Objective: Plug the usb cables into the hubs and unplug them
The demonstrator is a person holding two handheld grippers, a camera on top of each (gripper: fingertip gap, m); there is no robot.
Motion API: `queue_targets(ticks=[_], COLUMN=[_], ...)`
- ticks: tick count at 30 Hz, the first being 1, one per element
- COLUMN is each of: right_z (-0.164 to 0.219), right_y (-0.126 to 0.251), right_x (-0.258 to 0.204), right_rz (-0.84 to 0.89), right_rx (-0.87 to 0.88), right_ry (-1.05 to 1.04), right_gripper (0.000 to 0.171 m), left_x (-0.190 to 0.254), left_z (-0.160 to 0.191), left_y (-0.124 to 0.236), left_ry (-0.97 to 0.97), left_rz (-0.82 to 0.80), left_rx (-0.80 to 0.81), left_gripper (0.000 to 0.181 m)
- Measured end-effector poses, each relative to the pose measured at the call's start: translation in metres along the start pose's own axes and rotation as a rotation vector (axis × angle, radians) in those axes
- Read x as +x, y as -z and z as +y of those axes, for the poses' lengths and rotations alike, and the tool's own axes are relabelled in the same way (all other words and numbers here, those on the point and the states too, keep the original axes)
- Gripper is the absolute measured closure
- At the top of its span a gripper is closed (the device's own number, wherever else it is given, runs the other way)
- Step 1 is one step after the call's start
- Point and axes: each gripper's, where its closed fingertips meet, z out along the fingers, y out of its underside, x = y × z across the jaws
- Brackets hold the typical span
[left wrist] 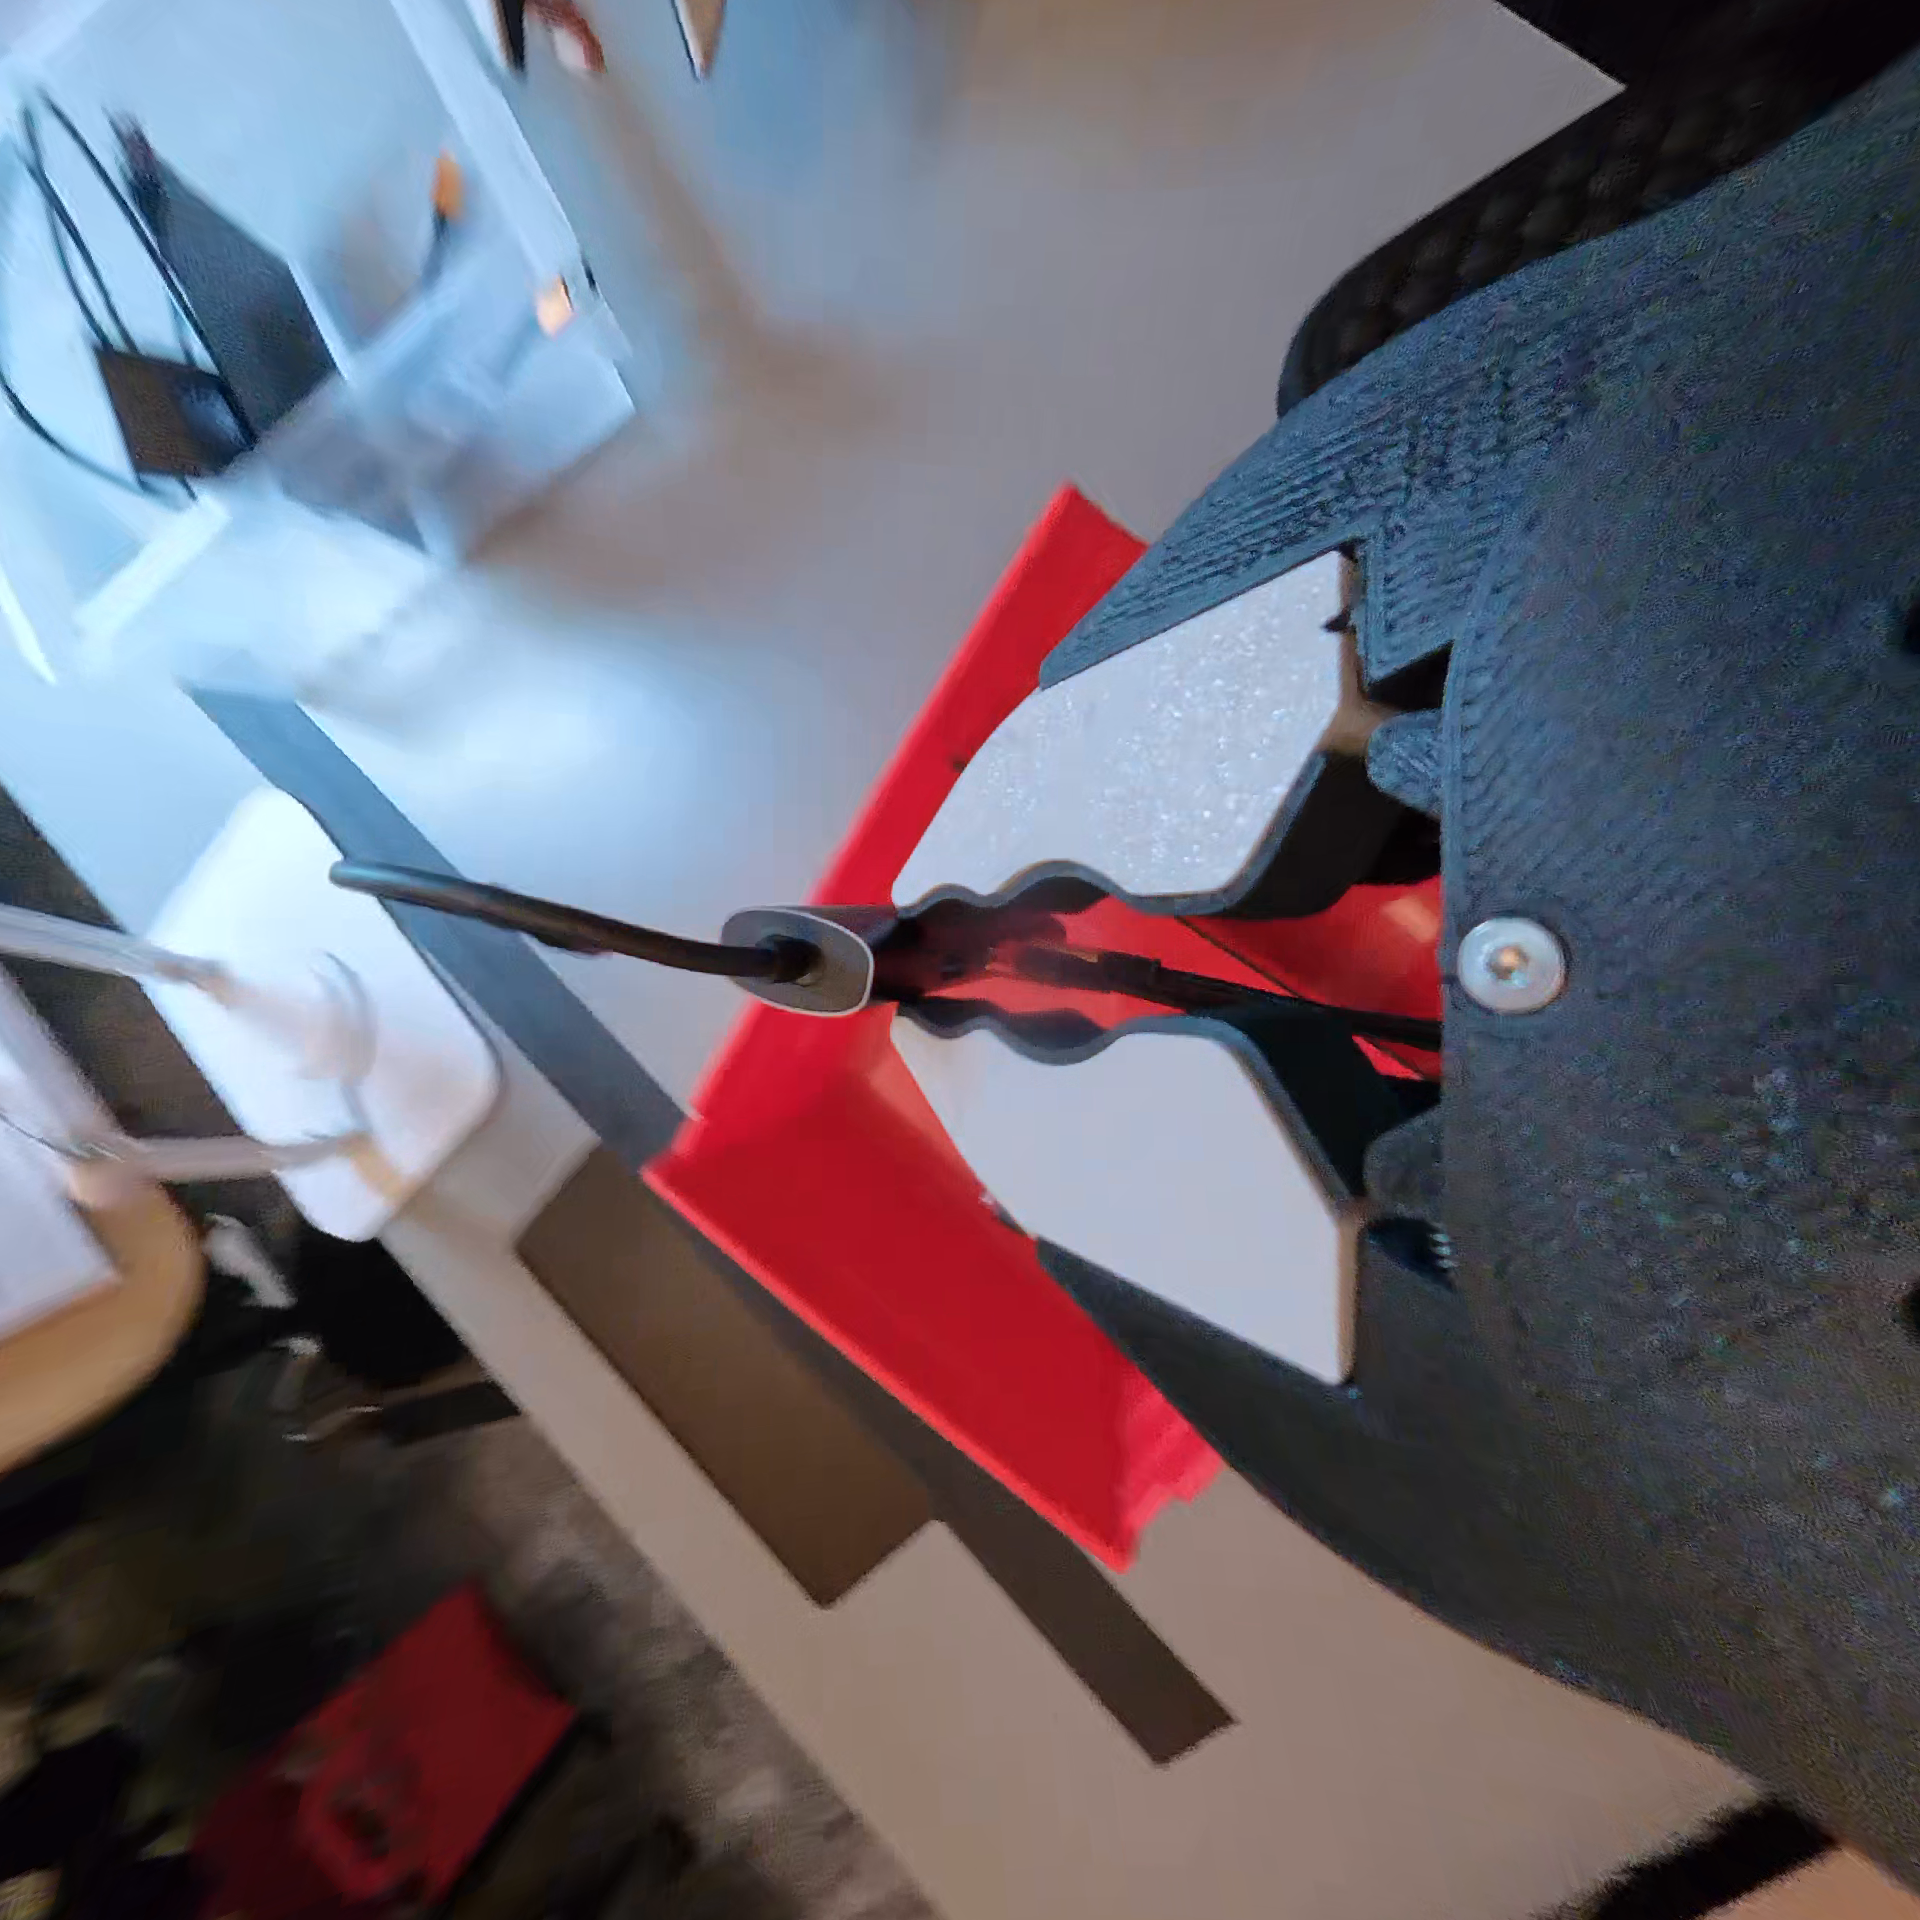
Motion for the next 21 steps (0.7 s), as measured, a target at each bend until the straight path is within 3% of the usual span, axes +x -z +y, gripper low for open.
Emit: queue_targets(ticks=[8,12,14,21], right_z=[-0.078,-0.084,-0.076,-0.052], right_y=[-0.016,-0.030,-0.032,-0.023], right_x=[-0.038,-0.061,-0.065,-0.044], right_rz=[-0.205,-0.293,-0.307,-0.321], right_rx=[0.113,0.130,0.137,0.119], right_ry=[0.080,0.125,0.155,0.217], right_gripper=[0.118,0.119,0.143,0.153], left_x=[0.162,0.227,0.241,0.231], left_z=[-0.047,-0.047,-0.043,-0.017], left_y=[-0.005,-0.023,-0.034,-0.061], left_ry=[-0.226,-0.254,-0.238,-0.147], left_rz=[0.300,0.482,0.535,0.578], left_rx=[0.297,0.396,0.430,0.447], left_gripper=[0.168,0.168,0.168,0.176])
